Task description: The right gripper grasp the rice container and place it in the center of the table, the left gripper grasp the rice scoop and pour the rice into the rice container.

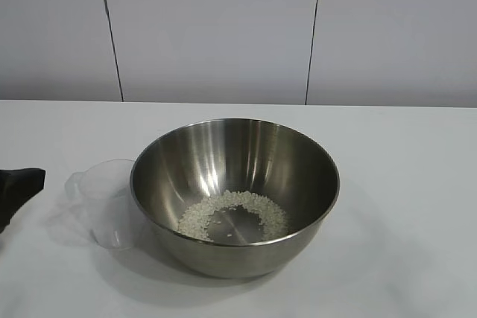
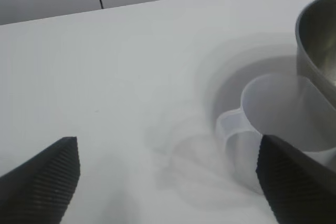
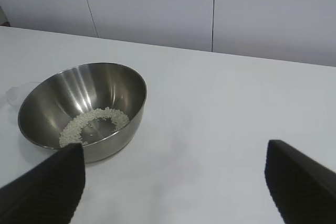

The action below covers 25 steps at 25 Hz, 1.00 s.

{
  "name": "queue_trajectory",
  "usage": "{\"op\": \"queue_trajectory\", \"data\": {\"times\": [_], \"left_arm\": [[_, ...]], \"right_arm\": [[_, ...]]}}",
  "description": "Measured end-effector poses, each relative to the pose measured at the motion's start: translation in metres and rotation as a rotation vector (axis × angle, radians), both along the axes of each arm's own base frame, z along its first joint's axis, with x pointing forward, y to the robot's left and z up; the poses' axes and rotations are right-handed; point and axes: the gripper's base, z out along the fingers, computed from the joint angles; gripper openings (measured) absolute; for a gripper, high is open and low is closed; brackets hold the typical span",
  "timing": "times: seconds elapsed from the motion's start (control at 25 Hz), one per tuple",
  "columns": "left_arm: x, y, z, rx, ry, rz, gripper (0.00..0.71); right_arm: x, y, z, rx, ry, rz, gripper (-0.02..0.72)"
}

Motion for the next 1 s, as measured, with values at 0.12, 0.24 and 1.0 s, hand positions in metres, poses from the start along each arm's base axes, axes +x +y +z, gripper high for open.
{"op": "queue_trajectory", "data": {"times": [0.12,0.24,1.0], "left_arm": [[0.016,-0.007,0.021,0.021,0.060,-0.012,0.659],[0.031,-0.017,0.059,0.023,0.110,-0.045,0.659],[-0.072,0.016,0.221,-0.032,-0.193,-0.157,0.613]], "right_arm": [[0.000,0.000,0.000,0.000,0.000,0.000,0.638],[0.000,0.000,0.000,0.000,0.000,0.000,0.638],[0.000,0.000,0.000,0.000,0.000,0.000,0.638]]}}
